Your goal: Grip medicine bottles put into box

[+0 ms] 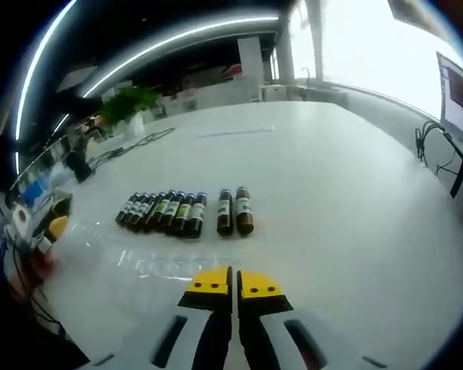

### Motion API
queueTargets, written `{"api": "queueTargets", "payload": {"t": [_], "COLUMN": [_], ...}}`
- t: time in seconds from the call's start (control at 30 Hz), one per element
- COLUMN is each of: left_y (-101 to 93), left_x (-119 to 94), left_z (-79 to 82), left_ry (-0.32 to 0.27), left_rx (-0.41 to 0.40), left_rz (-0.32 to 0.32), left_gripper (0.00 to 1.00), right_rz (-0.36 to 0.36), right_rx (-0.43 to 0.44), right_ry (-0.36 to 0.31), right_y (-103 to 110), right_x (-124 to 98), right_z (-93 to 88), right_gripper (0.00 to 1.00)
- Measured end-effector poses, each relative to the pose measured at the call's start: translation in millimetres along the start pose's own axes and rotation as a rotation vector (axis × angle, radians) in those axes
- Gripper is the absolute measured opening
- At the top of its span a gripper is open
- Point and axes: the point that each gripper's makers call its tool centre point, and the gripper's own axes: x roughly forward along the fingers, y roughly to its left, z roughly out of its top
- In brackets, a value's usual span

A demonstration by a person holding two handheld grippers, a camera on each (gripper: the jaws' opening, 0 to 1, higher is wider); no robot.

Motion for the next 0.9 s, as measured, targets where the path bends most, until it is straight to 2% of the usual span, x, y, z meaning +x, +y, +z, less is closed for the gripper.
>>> {"api": "queueTargets", "payload": {"t": [0.13,0.4,0.77,0.9], "left_y": [0.4,1.4,1.4,2.7], "left_x": [0,1,2,1], "left_z": [-0.1,-0.5,-1.9,-2.0], "left_ry": [0.002,0.006,0.014,0.013], "left_rx": [0.002,-0.002,0.002,-0.001], "left_rz": [0.004,0.011,0.014,0.019], "left_gripper": [0.31,0.31,0.31,0.31], "right_rz": [-0.031,-0.056,-0.06,-0.031], "right_rx": [0.006,0.014,-0.004,-0.007], "right_ry": [-0.01,-0.004,-0.004,-0.015], "right_y": [-18,-36,-42,-36], "right_x": [-2,-3,-2,-1], "right_z": [3.5,-0.3,-7.2,-5.7], "right_gripper": [0.0,0.0,0.0,0.1]}}
